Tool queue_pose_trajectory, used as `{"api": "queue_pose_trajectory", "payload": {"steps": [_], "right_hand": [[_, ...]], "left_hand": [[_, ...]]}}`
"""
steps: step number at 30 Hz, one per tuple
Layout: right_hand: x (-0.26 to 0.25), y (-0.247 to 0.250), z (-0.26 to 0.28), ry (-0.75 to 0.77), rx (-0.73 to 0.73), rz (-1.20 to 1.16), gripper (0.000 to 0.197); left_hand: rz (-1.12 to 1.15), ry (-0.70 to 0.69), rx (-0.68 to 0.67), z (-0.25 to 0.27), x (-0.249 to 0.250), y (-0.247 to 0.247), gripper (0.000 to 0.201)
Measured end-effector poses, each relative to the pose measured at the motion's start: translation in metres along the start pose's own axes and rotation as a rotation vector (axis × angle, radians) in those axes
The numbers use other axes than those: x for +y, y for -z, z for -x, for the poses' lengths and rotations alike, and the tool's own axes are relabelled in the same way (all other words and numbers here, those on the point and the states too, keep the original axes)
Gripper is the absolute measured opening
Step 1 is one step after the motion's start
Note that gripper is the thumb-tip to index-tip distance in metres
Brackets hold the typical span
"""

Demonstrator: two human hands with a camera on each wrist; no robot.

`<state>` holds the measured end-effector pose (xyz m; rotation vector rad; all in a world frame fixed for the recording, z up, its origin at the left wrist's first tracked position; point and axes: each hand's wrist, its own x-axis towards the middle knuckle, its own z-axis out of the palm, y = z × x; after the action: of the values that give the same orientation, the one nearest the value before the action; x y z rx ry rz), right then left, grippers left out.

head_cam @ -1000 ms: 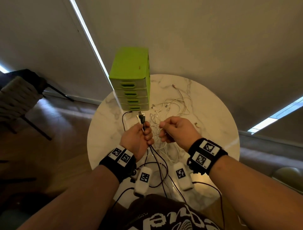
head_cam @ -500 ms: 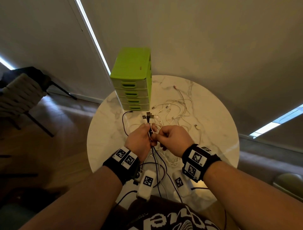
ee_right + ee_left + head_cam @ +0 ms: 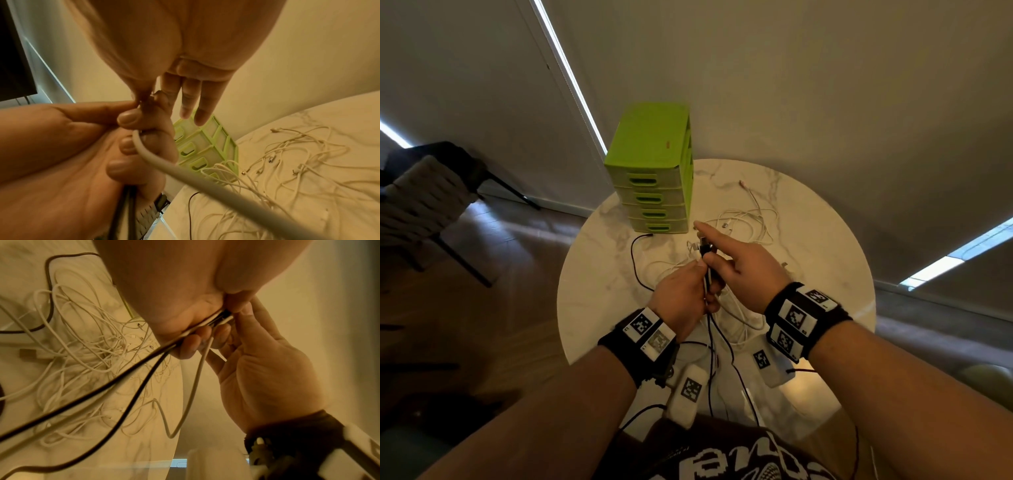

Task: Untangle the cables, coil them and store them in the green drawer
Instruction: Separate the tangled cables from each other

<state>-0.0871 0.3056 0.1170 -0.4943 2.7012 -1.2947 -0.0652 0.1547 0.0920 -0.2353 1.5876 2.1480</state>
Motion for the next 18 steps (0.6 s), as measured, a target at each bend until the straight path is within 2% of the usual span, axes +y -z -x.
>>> {"api": "queue_pose_trajectory", "payload": {"steps": [5, 10, 12, 14, 16, 18], "right_hand": [[0.009, 0.001, -0.002, 0.065, -0.004, 0.089, 0.041], [0.014, -0.004, -0.004, 0.008, 0.009, 0.027, 0.026], [0.012, -0.004, -0.003, -0.012, 0.002, -0.045, 0.024], [0.008, -0.002, -0.004, -0.057, 0.006, -0.146, 0.024], [0.002, -0.002, -0.003, -0.106, 0.032, -0.288, 0.028], [0.001, -0.005, 0.001, -0.187, 0.035, -0.526, 0.038]], "left_hand": [[-0.086, 0.003, -0.024, 0.003, 0.003, -0.001, 0.03], [-0.07, 0.052, 0.053, 0.004, 0.0, -0.002, 0.026], [-0.06, 0.066, 0.019, 0.001, -0.001, -0.003, 0.03], [0.064, 0.087, 0.018, 0.002, 0.004, -0.009, 0.037], [0.202, 0.112, -0.066, 0.003, 0.009, -0.015, 0.04], [0.281, 0.125, -0.084, -0.004, 0.016, -0.015, 0.025]]}}
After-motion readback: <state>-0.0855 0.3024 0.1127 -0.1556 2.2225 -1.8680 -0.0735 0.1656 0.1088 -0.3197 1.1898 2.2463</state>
